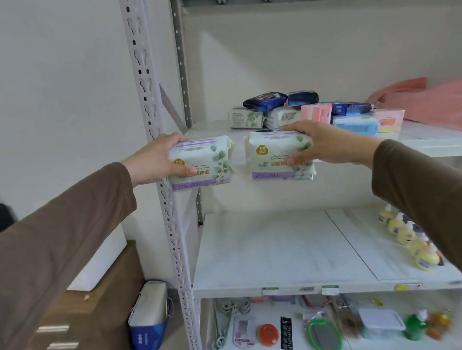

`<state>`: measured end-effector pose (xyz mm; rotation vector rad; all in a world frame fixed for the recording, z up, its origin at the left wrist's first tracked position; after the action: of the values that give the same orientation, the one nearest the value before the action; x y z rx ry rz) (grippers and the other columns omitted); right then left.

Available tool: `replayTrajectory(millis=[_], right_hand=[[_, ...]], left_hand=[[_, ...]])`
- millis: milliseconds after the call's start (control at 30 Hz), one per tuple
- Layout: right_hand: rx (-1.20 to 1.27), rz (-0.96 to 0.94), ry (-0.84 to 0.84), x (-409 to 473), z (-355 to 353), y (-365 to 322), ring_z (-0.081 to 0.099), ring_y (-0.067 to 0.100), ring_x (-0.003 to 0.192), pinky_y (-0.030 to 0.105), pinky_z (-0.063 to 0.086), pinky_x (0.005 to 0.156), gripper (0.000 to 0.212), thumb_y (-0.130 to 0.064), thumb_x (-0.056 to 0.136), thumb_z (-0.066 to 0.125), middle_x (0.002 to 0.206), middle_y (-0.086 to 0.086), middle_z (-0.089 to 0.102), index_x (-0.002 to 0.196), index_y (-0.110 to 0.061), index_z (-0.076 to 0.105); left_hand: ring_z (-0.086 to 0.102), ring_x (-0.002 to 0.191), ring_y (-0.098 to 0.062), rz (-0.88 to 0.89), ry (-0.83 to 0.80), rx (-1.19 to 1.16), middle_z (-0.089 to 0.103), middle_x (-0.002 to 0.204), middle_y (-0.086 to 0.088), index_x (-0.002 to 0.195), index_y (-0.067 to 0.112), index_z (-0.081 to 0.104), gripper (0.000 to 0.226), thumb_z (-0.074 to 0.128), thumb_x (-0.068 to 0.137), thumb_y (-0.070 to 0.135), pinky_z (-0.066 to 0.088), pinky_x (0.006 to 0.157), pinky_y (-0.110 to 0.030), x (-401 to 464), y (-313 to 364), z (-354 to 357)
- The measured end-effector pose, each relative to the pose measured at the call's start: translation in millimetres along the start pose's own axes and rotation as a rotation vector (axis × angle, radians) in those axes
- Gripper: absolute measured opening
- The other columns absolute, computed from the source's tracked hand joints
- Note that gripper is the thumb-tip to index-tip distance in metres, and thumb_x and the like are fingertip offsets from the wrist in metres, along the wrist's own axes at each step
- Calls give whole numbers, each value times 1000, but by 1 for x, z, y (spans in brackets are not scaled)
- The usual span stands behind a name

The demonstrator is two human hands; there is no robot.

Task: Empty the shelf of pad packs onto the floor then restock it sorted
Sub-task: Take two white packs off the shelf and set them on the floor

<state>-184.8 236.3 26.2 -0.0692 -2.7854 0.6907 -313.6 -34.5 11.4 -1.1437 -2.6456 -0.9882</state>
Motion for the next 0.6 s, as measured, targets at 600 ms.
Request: replayTrajectory(millis=[600], right_hand=[[-40,83,-308,-148,221,90,53,21,105,26,38,86,73,-24,73,86,118,-1,47,135,-18,50]], left_hand=[[56,109,-20,-284,-256,-26,51,122,-2,121,31,48,69,90,66,32,48,91,-34,-180,-112,199]])
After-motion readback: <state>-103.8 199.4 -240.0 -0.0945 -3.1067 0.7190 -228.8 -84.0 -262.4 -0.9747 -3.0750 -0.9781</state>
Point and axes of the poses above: each hand's wrist, its own x-axis towards the middle knuckle, its own z-axis out of the palm, y = z × x, the point moved 10 cm from there along x, towards the middle knuckle
